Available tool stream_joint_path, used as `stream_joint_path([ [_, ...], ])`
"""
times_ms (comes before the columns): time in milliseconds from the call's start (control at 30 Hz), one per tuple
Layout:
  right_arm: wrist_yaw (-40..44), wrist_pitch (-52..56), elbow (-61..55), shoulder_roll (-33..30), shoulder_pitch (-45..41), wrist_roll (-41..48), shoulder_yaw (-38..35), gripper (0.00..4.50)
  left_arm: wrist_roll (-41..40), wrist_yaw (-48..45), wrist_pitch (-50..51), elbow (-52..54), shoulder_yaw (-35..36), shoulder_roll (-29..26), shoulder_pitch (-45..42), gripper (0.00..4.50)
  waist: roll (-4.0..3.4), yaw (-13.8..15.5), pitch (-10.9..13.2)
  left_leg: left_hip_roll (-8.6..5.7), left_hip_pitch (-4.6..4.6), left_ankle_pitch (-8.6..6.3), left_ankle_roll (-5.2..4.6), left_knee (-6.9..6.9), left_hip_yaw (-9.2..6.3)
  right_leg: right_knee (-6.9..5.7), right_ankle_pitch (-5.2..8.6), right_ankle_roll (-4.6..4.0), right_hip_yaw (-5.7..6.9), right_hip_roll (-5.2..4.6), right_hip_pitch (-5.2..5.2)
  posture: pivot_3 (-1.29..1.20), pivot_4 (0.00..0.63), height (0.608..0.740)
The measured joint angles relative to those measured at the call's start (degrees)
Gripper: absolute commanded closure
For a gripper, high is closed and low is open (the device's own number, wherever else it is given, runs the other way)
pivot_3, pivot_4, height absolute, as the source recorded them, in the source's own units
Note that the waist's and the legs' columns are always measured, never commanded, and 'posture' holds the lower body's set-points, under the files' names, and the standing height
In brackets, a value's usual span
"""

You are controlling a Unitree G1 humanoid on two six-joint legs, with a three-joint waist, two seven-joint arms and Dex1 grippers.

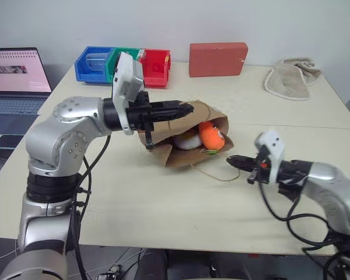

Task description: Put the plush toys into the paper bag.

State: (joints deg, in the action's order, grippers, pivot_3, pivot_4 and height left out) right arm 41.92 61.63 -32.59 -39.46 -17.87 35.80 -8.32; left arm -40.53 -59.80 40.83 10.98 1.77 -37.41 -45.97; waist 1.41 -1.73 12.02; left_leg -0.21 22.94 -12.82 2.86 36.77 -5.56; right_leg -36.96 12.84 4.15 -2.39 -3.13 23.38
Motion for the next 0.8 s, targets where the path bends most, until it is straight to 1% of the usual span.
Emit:
stream_joint_path([
  [100,1.6,4.9,-1.0,-3.0,-2.0,7.1,-5.1,4.45,0.2,-0.8,-0.1,-1.7,-0.2,0.1,-1.1,4.50,0.00,0.0,0.0,0.00,0.00,0.00,0.00,-0.01,0.01,0.00,0.00,0.00,0.00,0.00,0.00,0.00,0.150,0.740],
  [233,2.5,12.3,-0.8,-7.8,-6.2,19.2,-12.1,4.45,1.1,-1.0,-1.0,-4.4,-0.9,1.7,-3.7,4.50,0.00,0.0,0.0,0.00,0.00,0.00,0.00,0.01,0.02,0.03,0.00,0.00,0.00,0.00,-0.01,0.00,0.150,0.740],
  [300,2.5,15.1,0.6,-10.7,-9.1,24.0,-14.2,4.45,1.8,-0.9,-1.5,-6.1,-1.5,3.2,-5.3,4.50,0.00,0.1,0.0,0.00,0.00,0.00,0.00,0.02,0.04,0.03,0.00,-0.01,-0.02,-0.01,-0.01,0.00,0.150,0.740],
  [400,1.6,17.5,3.6,-14.0,-12.9,28.6,-15.4,4.45,3.1,-0.5,-2.8,-9.4,-1.6,5.3,-7.8,4.50,0.00,0.1,0.0,0.00,0.01,0.00,0.00,0.03,0.04,0.02,0.00,0.00,-0.01,-0.01,-0.01,0.00,0.150,0.740],
  [567,-1.0,18.6,7.6,-15.3,-14.3,30.3,-14.9,4.45,5.9,-0.5,-5.1,-13.7,-2.7,7.7,-9.5,4.50,0.00,0.0,0.0,0.00,0.01,0.00,-0.01,0.00,0.06,0.03,-0.01,0.01,-0.03,0.00,0.01,0.00,0.150,0.740],
  [700,-4.5,18.3,8.7,-13.2,-14.9,30.8,-13.2,4.45,8.2,-0.9,-7.5,-16.9,-4.7,10.2,-9.5,4.50,0.00,0.0,0.0,0.00,0.05,0.00,-0.01,0.01,0.07,0.02,-0.02,0.03,-0.05,0.00,0.04,0.00,0.150,0.740],
  [800,-5.5,18.3,9.8,-13.4,-15.6,31.3,-12.8,4.45,9.5,-1.3,-9.1,-19.2,-5.0,10.9,-10.3,4.50,0.00,0.0,0.0,0.00,0.07,0.00,-0.01,0.01,0.07,0.02,-0.02,0.03,-0.05,0.00,0.07,0.00,0.150,0.740],
])
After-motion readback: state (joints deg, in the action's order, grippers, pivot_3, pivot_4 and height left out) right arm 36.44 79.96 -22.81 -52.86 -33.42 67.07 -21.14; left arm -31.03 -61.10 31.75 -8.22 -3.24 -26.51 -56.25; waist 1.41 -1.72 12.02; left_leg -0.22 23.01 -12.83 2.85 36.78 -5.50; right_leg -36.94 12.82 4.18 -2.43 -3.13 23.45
